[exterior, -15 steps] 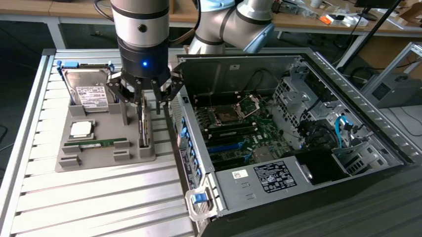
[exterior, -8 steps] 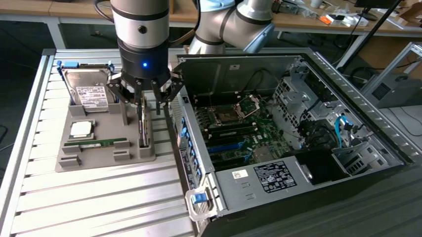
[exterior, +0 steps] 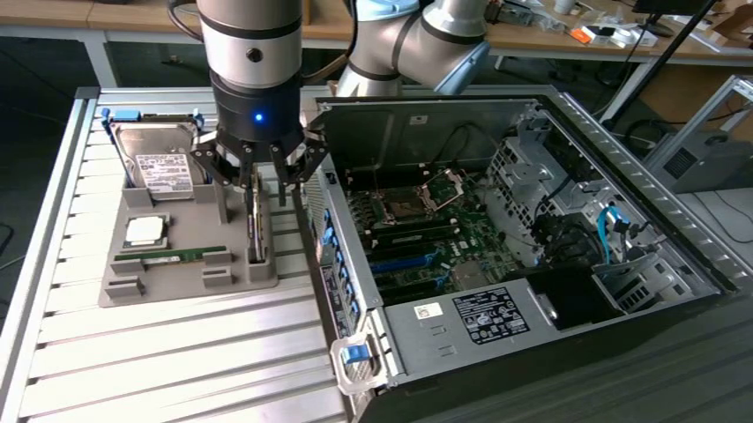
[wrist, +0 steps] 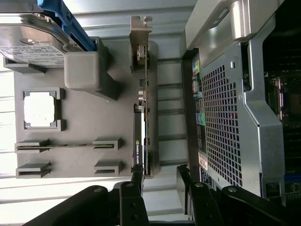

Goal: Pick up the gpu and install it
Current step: 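Pick up the gpu and move the gpu toward the slot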

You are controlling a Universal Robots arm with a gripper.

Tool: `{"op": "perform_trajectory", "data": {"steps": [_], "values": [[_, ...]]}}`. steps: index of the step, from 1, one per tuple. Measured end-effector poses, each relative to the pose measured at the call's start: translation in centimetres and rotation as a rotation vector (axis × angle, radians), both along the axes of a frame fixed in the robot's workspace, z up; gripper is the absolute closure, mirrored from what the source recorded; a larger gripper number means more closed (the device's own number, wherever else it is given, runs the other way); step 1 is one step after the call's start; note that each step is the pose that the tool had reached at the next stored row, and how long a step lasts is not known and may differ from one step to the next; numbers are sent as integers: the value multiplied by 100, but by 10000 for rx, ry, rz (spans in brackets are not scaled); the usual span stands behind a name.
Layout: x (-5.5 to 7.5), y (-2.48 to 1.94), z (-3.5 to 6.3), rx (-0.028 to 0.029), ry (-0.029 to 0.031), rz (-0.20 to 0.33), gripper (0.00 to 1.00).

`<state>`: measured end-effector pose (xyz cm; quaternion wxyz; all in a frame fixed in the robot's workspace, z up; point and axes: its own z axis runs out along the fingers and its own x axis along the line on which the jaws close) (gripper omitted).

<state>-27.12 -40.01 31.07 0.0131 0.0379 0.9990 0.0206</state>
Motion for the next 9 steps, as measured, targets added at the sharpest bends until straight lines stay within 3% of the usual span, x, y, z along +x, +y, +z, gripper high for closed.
{"op": "perform_trajectory", "data": {"steps": [9], "values": [[0, 0, -24, 0, 0, 0, 58]]}}
